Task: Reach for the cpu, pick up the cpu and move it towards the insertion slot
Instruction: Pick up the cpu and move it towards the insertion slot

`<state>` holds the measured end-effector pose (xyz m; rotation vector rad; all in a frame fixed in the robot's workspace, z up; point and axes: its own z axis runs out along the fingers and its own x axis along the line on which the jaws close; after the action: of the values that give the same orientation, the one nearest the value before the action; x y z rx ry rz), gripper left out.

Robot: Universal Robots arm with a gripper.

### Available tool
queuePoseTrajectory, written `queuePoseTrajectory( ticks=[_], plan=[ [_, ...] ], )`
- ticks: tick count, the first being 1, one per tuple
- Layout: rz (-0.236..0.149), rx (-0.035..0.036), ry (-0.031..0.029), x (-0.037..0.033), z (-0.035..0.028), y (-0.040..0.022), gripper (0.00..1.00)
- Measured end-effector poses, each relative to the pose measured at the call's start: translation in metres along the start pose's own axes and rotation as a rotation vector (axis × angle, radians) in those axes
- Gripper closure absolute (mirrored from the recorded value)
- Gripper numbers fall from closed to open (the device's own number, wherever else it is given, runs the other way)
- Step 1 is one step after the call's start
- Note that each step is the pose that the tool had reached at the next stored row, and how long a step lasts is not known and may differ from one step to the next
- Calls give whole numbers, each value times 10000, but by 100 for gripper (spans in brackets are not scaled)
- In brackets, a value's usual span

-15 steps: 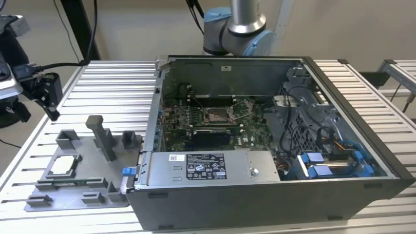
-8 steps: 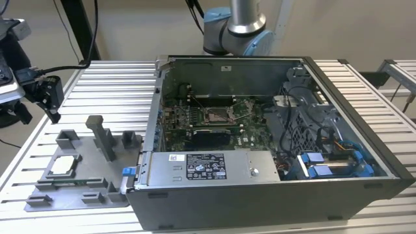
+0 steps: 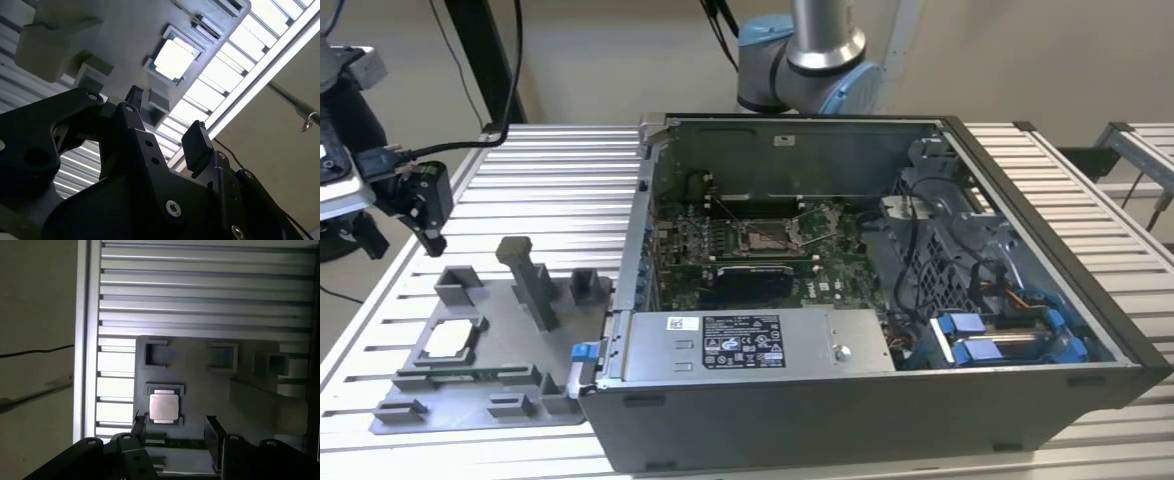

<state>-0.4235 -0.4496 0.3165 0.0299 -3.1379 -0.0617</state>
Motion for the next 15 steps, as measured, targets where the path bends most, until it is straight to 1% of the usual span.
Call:
queuePoseTrajectory(
  ticks=[15],
  plan=[
    [0, 1, 1, 60, 149, -5, 0]
  ],
)
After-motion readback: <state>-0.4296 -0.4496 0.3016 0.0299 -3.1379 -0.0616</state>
